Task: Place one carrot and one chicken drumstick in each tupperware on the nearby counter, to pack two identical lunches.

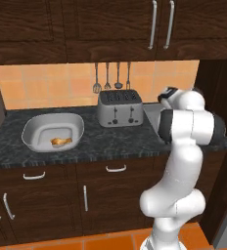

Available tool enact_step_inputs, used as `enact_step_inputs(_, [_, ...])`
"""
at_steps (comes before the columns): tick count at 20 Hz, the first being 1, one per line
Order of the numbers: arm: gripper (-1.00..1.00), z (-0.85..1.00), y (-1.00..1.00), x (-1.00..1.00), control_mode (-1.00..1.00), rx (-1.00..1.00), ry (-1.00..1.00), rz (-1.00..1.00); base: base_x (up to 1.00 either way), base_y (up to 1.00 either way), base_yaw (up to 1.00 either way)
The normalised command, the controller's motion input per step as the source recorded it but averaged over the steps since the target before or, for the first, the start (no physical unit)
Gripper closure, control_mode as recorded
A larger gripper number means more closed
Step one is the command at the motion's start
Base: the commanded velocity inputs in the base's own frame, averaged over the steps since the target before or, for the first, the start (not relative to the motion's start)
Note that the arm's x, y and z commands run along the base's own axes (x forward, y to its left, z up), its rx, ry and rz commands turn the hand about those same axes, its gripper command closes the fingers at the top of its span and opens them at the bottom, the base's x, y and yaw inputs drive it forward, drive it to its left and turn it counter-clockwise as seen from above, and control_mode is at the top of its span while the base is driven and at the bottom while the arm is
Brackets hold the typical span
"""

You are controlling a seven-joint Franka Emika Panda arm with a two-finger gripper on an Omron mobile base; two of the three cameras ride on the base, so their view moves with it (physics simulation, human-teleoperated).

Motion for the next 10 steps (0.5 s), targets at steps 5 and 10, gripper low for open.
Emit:
enact_step_inputs(5, [-1.00, 1.00, 0.35, -0.89, -1.00, -0.05, 0.11, 0.36, 0.00, 0.00, 0.00])
enact_step_inputs(10, [-1.00, 1.00, 0.30, -0.95, -1.00, 0.05, 0.25, 0.20, 0.00, 0.00, 0.00])
